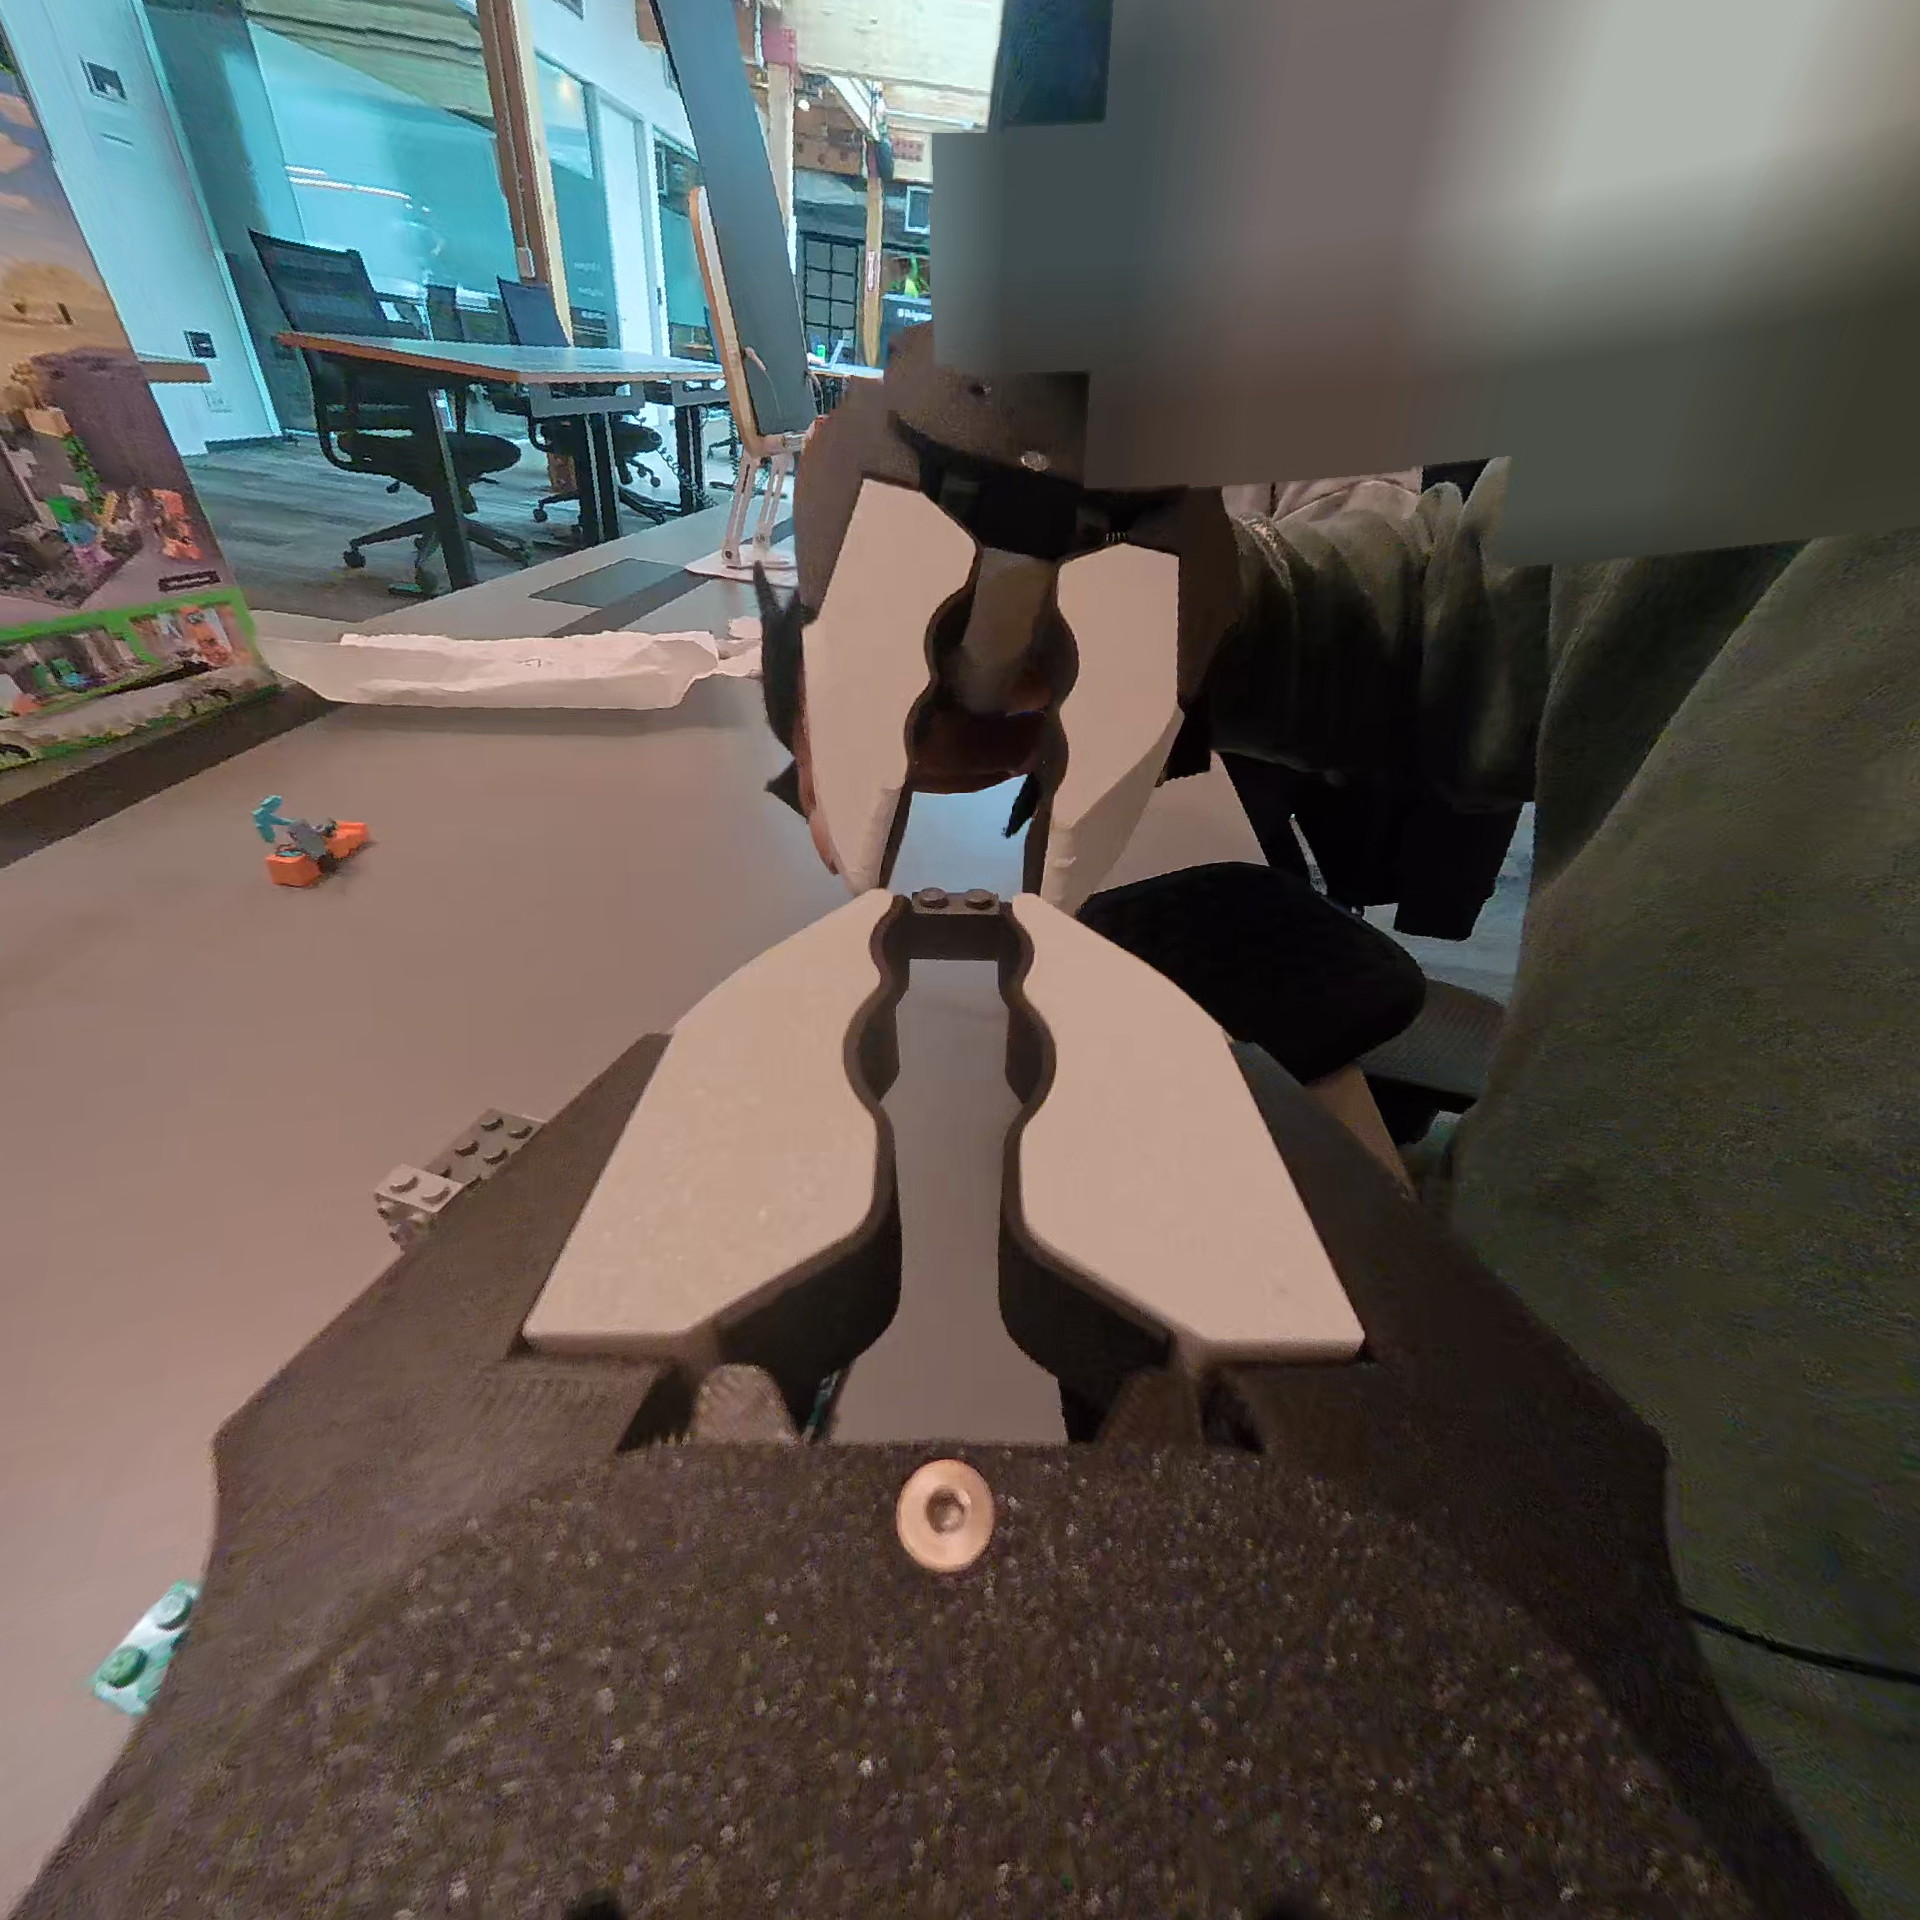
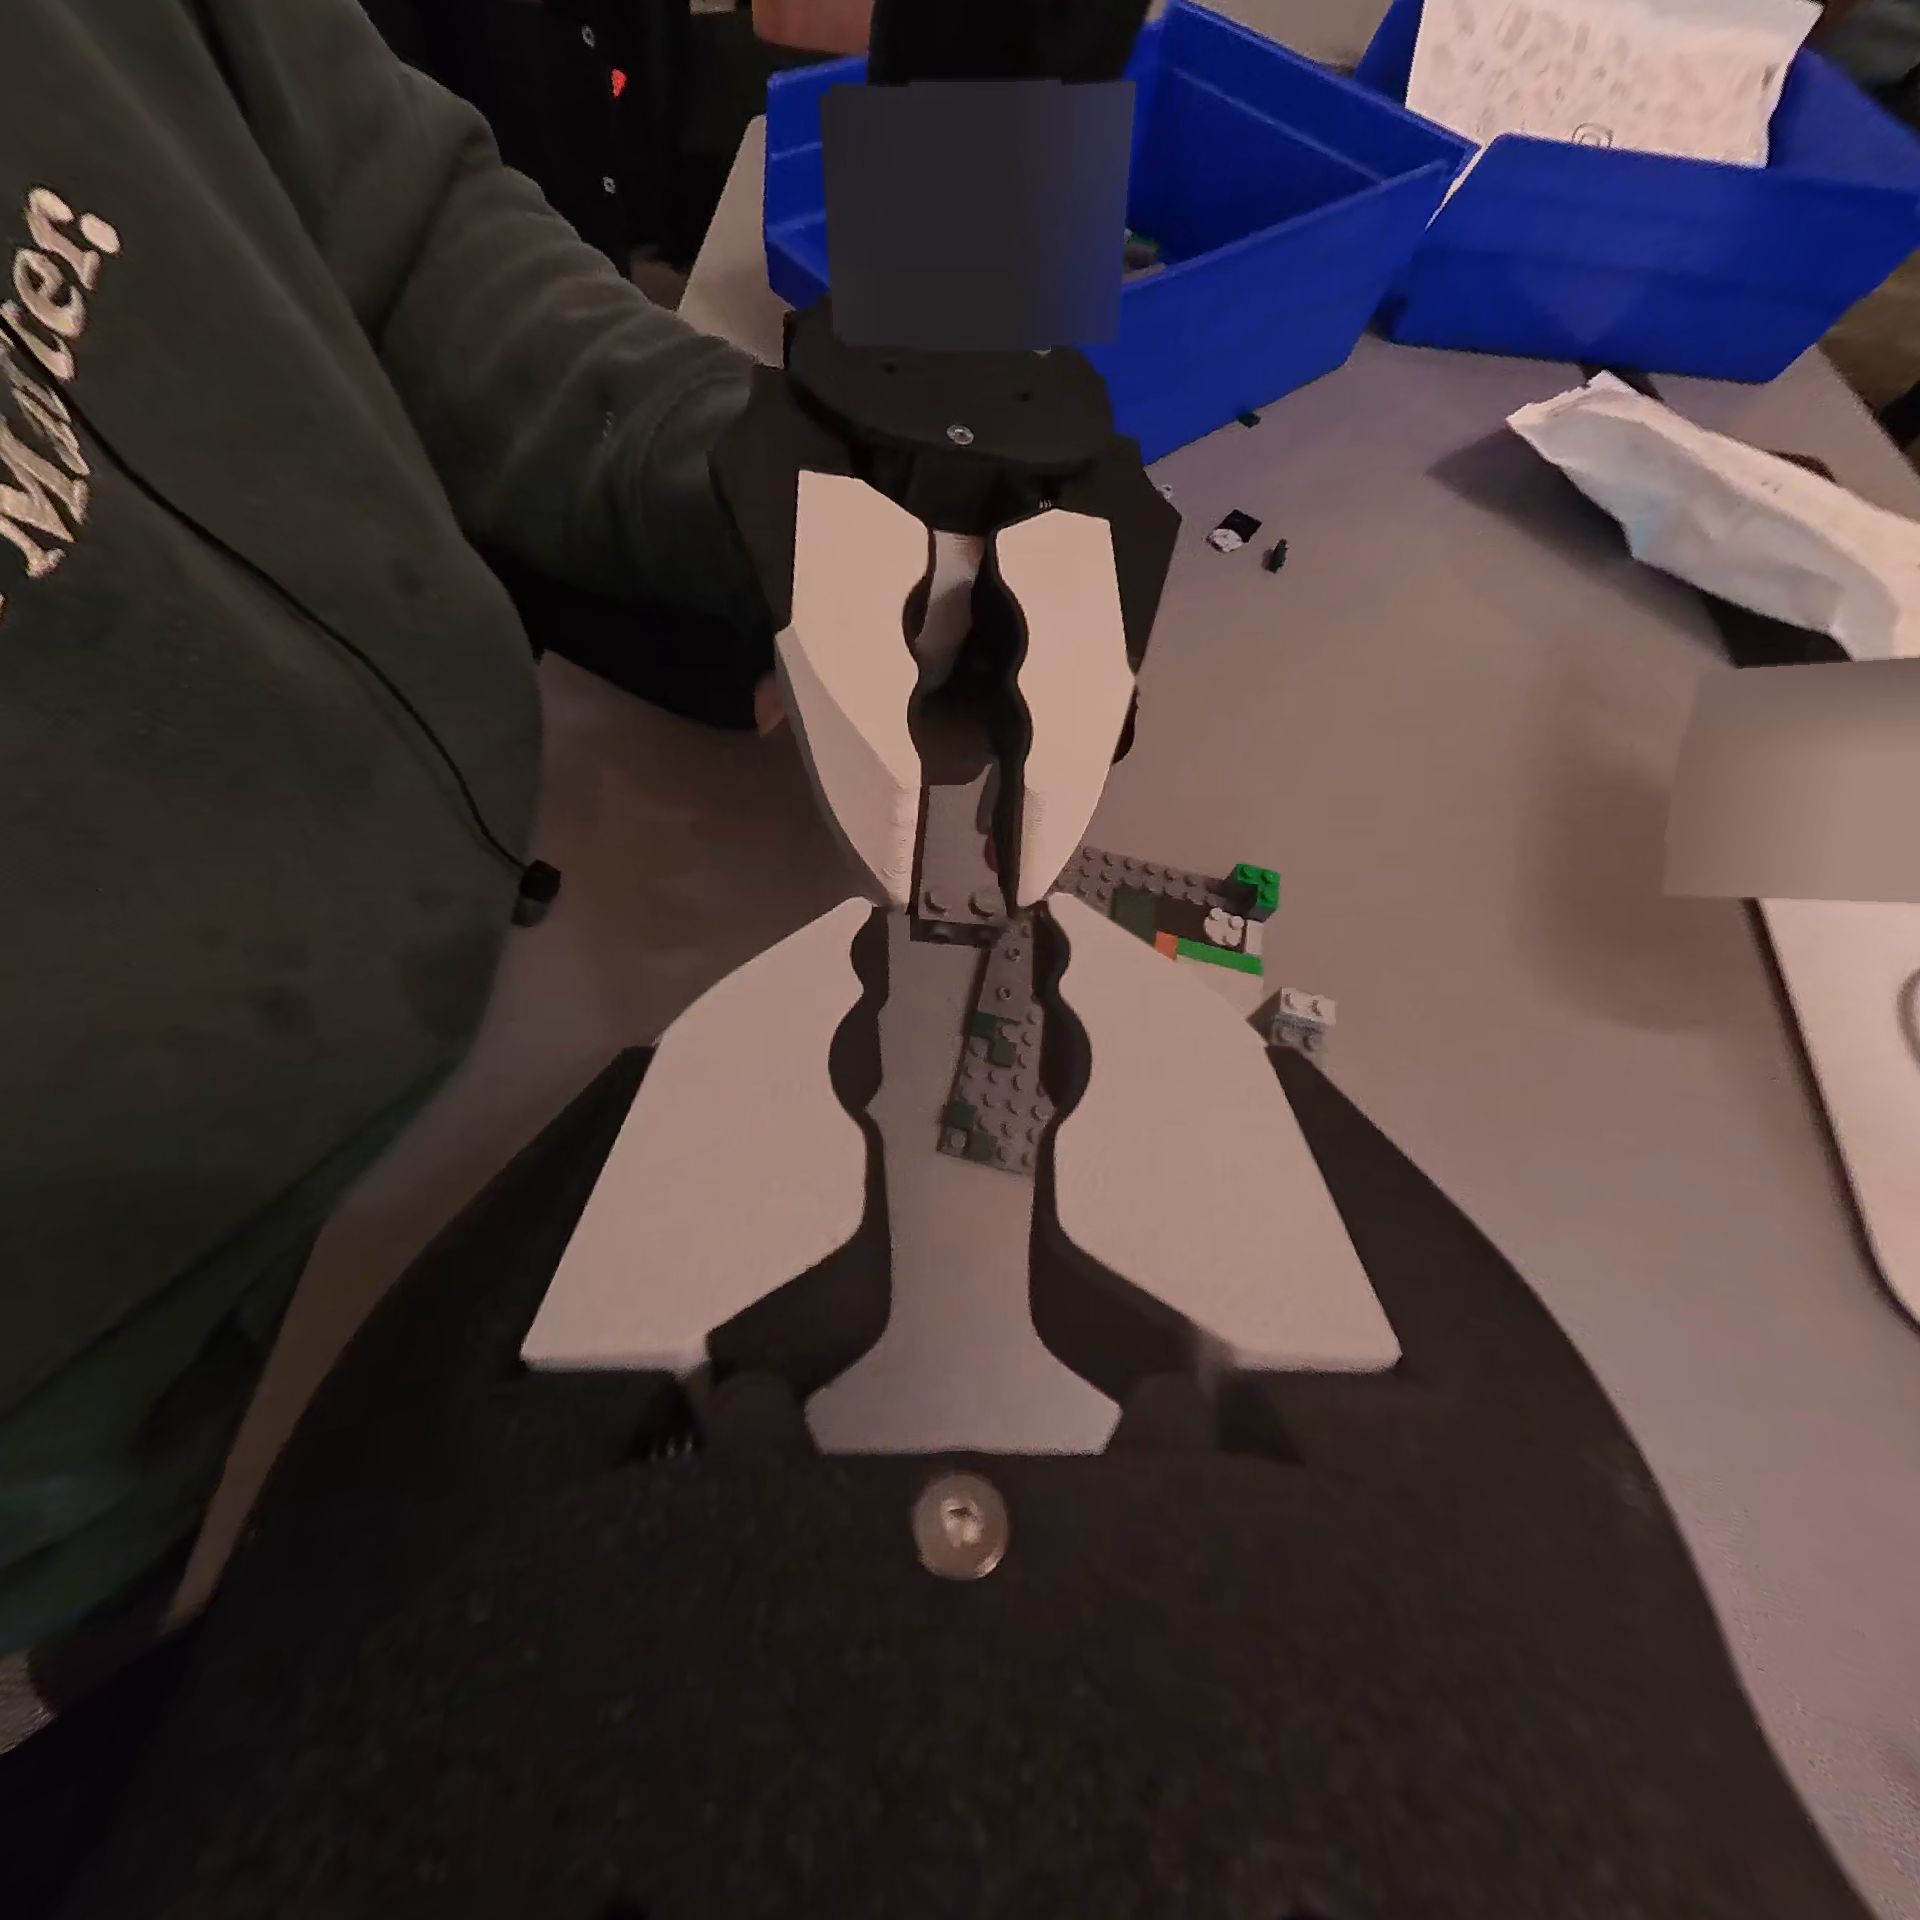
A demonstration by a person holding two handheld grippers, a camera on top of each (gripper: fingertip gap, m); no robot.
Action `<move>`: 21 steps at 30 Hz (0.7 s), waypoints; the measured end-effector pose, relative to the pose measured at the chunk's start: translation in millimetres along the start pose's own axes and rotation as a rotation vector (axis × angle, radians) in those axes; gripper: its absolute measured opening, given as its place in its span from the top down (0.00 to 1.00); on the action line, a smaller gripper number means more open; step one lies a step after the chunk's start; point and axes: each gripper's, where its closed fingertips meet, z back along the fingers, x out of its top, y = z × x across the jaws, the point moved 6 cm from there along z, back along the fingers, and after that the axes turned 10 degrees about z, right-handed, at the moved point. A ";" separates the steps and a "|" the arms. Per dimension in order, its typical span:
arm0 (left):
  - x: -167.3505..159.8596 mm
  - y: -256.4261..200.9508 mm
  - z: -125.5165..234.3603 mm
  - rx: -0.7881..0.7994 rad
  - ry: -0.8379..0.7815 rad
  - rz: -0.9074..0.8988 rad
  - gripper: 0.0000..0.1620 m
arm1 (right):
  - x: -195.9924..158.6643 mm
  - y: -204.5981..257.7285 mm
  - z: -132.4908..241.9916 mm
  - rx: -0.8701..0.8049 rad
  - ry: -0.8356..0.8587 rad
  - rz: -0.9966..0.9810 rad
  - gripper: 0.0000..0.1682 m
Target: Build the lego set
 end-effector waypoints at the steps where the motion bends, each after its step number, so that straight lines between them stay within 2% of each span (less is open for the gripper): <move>1: -0.4 -0.1 -0.2 0.005 0.006 -0.009 0.90 | -0.9 0.1 -0.2 0.008 0.001 -0.011 0.85; 4: -1.9 -1.3 -0.7 0.013 0.022 -0.040 0.91 | -3.7 0.6 -0.5 0.043 0.007 -0.049 0.86; 6: -1.6 -2.3 -0.5 0.013 0.026 -0.056 0.91 | -4.6 0.8 0.6 0.061 0.000 -0.060 0.91; 12: -3.1 -4.1 -0.3 0.014 0.037 -0.081 0.90 | -5.2 3.2 -0.2 0.068 0.009 -0.060 0.91; 21: -0.6 -0.9 2.2 0.035 0.012 -0.088 0.88 | -14.1 3.6 4.8 0.004 -0.121 -0.127 0.91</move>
